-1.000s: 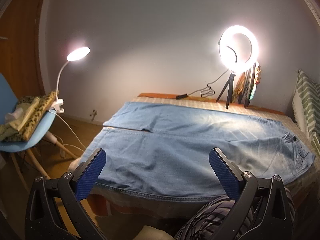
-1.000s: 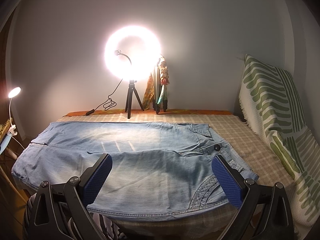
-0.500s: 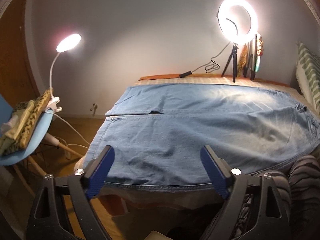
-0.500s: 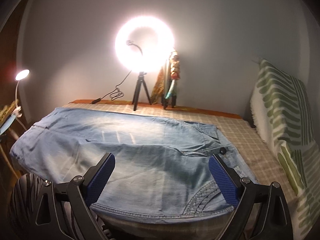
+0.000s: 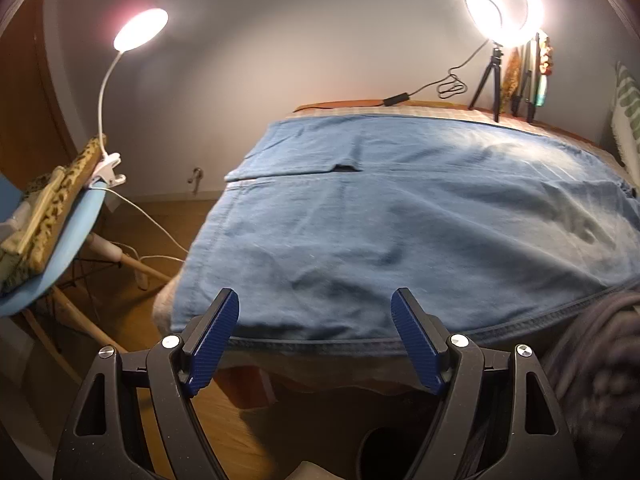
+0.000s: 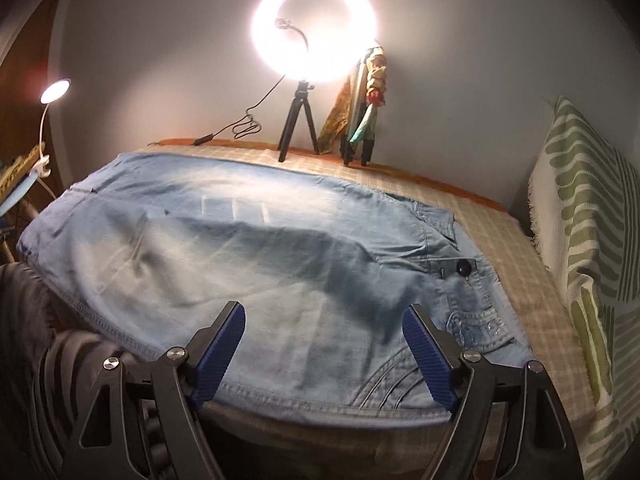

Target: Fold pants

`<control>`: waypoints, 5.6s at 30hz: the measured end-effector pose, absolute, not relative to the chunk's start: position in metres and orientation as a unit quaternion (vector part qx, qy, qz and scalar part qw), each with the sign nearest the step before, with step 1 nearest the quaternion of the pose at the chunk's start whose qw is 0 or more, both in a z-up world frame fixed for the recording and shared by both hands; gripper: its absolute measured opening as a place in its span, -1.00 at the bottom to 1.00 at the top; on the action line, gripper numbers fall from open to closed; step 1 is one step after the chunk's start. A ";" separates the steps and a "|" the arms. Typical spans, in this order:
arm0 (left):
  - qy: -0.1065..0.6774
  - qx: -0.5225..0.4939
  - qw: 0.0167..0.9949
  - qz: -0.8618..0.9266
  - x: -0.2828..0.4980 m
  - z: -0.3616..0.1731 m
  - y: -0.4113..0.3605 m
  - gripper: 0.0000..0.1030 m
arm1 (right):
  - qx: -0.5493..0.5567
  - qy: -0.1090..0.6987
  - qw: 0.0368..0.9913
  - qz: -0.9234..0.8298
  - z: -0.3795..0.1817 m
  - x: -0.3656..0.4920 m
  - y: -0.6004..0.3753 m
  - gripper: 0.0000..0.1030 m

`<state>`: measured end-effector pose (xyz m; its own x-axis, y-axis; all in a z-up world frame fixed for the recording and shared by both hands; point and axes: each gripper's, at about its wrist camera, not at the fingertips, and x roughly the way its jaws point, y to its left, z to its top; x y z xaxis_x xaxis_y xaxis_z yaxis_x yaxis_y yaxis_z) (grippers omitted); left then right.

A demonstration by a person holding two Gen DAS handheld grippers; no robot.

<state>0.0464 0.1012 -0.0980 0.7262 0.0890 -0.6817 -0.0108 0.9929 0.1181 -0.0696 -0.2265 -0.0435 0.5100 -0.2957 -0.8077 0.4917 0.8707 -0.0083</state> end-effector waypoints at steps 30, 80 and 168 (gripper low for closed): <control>0.412 -0.085 0.907 0.007 0.378 -0.047 0.177 0.53 | 0.124 0.430 0.889 -0.092 -0.058 0.217 -0.373 0.63; 0.537 -0.225 0.813 0.034 0.483 -0.124 0.129 0.53 | -0.075 0.496 0.853 0.144 -0.171 0.216 -0.217 -0.97; 0.391 -0.440 0.808 0.020 0.192 -0.149 0.245 0.11 | 0.028 0.466 0.860 0.207 -0.012 0.227 -0.073 0.35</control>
